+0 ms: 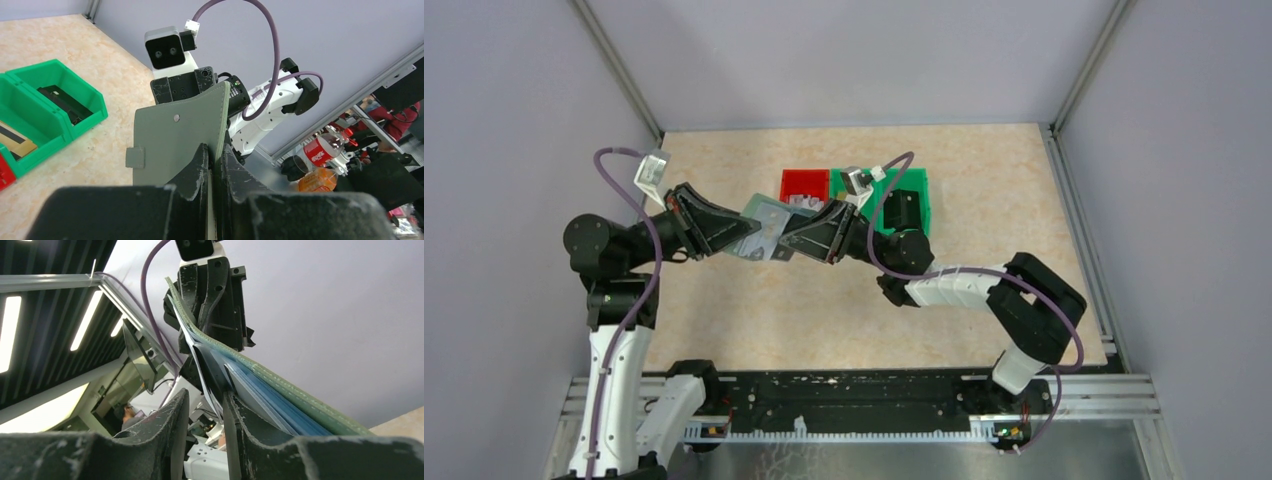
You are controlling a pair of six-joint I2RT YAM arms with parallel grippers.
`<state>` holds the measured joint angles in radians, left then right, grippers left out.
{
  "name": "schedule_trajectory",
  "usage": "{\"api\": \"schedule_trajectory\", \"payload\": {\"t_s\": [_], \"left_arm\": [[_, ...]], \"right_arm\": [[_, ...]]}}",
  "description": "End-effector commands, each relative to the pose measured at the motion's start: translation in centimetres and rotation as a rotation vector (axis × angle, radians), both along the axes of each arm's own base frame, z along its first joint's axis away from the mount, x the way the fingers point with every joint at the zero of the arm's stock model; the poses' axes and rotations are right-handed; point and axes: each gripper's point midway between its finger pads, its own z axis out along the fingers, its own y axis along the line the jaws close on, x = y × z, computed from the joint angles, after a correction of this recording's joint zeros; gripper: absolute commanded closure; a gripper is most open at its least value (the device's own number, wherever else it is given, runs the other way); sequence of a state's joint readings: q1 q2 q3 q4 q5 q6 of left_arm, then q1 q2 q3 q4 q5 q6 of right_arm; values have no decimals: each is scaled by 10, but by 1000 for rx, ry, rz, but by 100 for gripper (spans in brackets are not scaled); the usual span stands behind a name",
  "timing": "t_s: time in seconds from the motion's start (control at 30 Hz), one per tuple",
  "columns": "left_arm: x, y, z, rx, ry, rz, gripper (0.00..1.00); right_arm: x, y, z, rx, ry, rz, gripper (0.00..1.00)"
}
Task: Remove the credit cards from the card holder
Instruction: Remove the credit card from the card holder.
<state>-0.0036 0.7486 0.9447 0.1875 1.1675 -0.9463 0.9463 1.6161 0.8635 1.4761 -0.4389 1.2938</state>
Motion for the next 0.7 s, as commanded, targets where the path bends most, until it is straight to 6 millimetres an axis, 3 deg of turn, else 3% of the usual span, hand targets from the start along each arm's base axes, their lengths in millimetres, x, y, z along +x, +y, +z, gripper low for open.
{"api": "schedule_trajectory", "payload": {"t_s": [0.0, 0.1, 0.27, 0.37, 0.67], "left_arm": [[-3, -2, -15, 30, 5, -28, 100], [5, 0, -21, 63, -15, 23, 100], [12, 3, -27, 103, -11, 59, 94], [12, 3, -25, 110, -19, 58, 92], [19, 6, -20, 173, -108, 86, 84]], "right_arm": [[-13, -3, 40, 130, -51, 25, 71], [-13, -3, 40, 132, -46, 23, 76], [-12, -5, 42, 159, -38, 27, 96], [-14, -12, 40, 191, -36, 35, 100], [-18, -23, 21, 174, -14, 41, 100]]}}
